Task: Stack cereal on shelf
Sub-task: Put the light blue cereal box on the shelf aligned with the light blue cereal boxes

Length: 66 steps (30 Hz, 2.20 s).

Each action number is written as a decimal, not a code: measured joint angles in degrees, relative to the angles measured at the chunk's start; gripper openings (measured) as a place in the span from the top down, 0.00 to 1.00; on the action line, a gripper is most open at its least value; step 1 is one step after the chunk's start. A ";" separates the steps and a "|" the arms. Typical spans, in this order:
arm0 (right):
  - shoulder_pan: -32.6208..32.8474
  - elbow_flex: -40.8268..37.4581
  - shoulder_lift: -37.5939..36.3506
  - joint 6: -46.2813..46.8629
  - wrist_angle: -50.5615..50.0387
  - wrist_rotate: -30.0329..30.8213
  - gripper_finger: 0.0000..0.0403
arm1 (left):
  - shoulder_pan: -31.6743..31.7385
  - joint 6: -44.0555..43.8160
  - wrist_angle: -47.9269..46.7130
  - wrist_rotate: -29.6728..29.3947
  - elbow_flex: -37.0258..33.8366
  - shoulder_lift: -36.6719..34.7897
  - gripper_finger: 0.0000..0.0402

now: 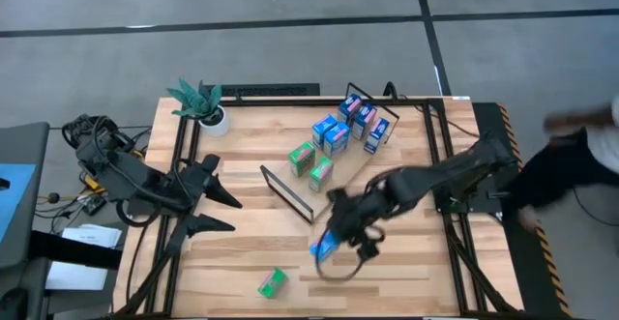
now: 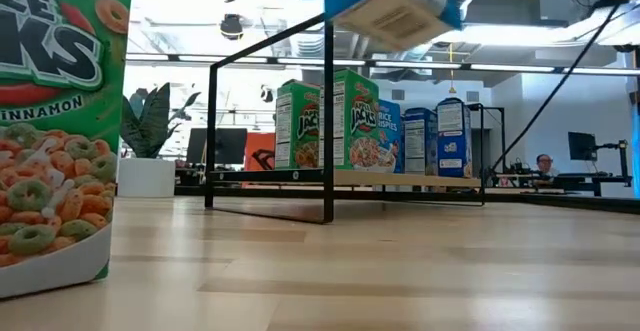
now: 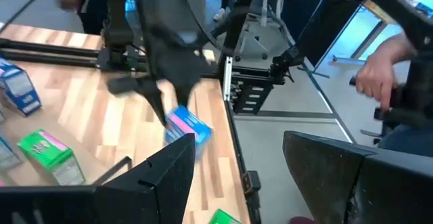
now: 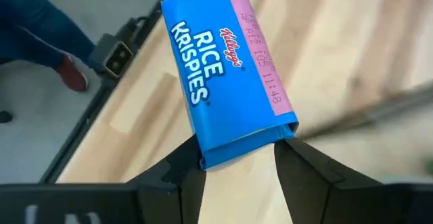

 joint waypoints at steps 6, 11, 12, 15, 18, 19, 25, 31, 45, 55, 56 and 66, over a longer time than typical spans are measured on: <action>-6.23 -0.74 -9.79 -2.52 -6.93 0.03 0.54 | 0.02 1.28 0.04 -1.34 0.00 -0.02 0.47; -13.66 -0.75 -16.45 -7.06 -11.38 0.05 0.55 | 0.04 4.57 0.03 -2.34 0.00 -0.04 0.47; -15.39 -0.74 -17.31 -8.02 -11.89 0.06 0.54 | 0.04 5.40 -0.02 -2.89 0.00 -0.04 0.47; -20.69 -0.76 -19.87 -10.78 -12.85 0.11 0.54 | 0.04 8.30 -0.02 -4.48 -0.01 -0.10 0.47; -25.72 -0.73 -21.29 -12.96 -14.28 -0.60 0.54 | 0.04 10.57 -0.02 -6.39 -0.02 -0.32 0.47; -27.45 -0.76 -21.41 -14.10 -15.74 -1.36 0.55 | 0.07 11.04 0.00 -6.85 -0.02 -0.44 0.47; -36.38 -0.76 -20.30 -20.03 -18.95 -10.95 0.55 | 0.56 13.62 -0.02 -10.61 -0.02 -1.16 0.47; -44.05 -7.87 -21.50 -25.53 -15.34 -17.52 0.55 | 3.60 12.03 0.28 -13.59 -0.02 -1.53 0.47; -51.31 -29.94 -23.93 -38.79 2.97 -19.86 0.55 | 12.84 10.98 2.65 -15.63 -0.02 -1.51 0.47; -55.61 -35.34 -23.87 -42.09 7.17 -25.63 0.55 | 15.47 10.85 2.62 -15.57 -0.02 -1.51 0.47; -55.53 -35.34 -23.93 -42.63 7.36 -25.80 0.55 | 15.61 10.85 2.63 -15.56 -0.02 -1.51 0.47; -55.55 -35.39 -21.43 -44.48 9.27 -26.03 0.55 | 16.72 10.82 2.60 -15.45 -0.02 -1.51 0.47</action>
